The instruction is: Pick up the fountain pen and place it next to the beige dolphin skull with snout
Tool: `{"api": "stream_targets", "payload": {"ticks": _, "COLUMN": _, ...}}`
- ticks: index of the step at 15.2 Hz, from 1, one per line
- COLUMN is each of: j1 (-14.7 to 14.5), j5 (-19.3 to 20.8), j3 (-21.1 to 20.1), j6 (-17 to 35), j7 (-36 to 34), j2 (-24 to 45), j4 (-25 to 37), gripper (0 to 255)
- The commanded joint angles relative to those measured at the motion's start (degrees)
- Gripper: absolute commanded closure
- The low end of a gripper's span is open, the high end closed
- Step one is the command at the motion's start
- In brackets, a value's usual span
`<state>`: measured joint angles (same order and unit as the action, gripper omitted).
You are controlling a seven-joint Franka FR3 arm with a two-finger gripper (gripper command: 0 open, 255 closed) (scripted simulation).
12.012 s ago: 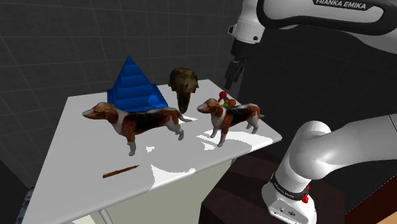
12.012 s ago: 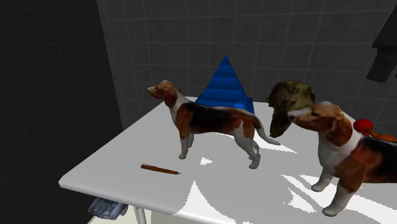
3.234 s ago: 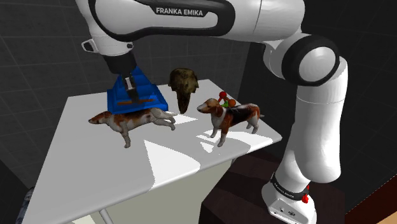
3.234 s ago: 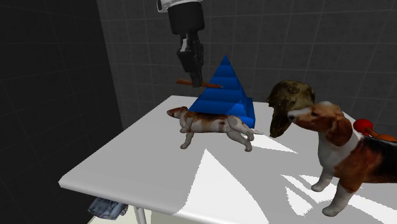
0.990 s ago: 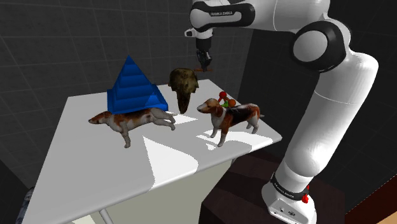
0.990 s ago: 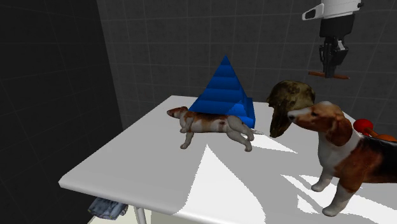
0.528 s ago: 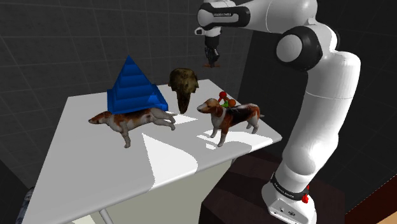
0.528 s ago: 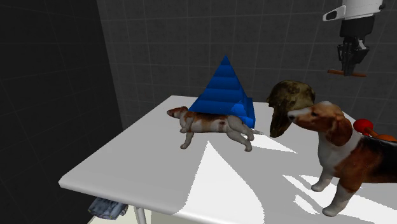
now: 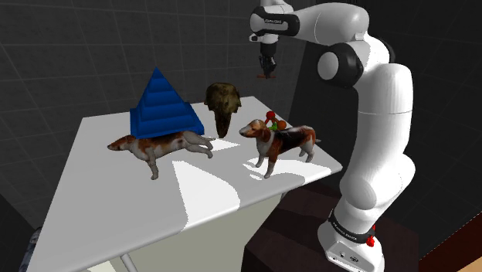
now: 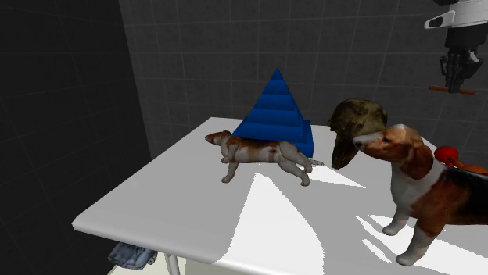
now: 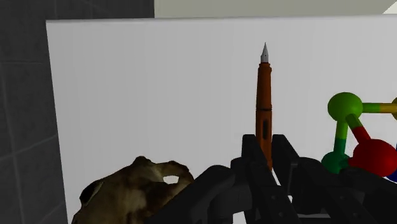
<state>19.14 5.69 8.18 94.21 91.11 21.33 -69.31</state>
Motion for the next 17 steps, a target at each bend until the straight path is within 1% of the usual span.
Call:
{"api": "stream_targets", "payload": {"ticks": 1, "j1": 2.14, "j5": -1.09, "j3": 0.57, "j6": -2.75, "j7": 2.73, "j2": 5.10, "j4": 8.18, "gripper": 255}}
{"api": "stream_targets", "payload": {"ticks": 3, "j1": 4.38, "j5": -2.10, "j3": 0.91, "j6": -5.35, "j7": 5.01, "j2": 10.11, "j4": 16.05, "gripper": 255}}
{"api": "stream_targets", "payload": {"ticks": 4, "j1": 5.64, "j5": -2.66, "j3": 1.02, "j6": -7.22, "j7": 6.13, "j2": 13.27, "j4": 21.22, "gripper": 255}}
{"api": "stream_targets", "payload": {"ticks": 5, "j1": 6.41, "j5": -2.97, "j3": 1.02, "j6": -8.55, "j7": 6.73, "j2": 15.35, "j4": 24.70, "gripper": 255}}
{"api": "stream_targets", "payload": {"ticks": 7, "j1": 6.07, "j5": -2.72, "j3": 1.00, "j6": -5.71, "j7": 6.43, "j2": 13.54, "j4": 20.03, "gripper": 255}}
{"api": "stream_targets", "payload": {"ticks": 10, "j1": 5.69, "j5": -2.47, "j3": 1.02, "j6": -2.16, "j7": 6.06, "j2": 11.74, "j4": 14.65, "gripper": 255}}
{"api": "stream_targets", "payload": {"ticks": 17, "j1": 5.16, "j5": -2.09, "j3": 1.02, "j6": 4.72, "j7": 5.30, "j2": 9.41, "j4": 5.40, "gripper": 255}}
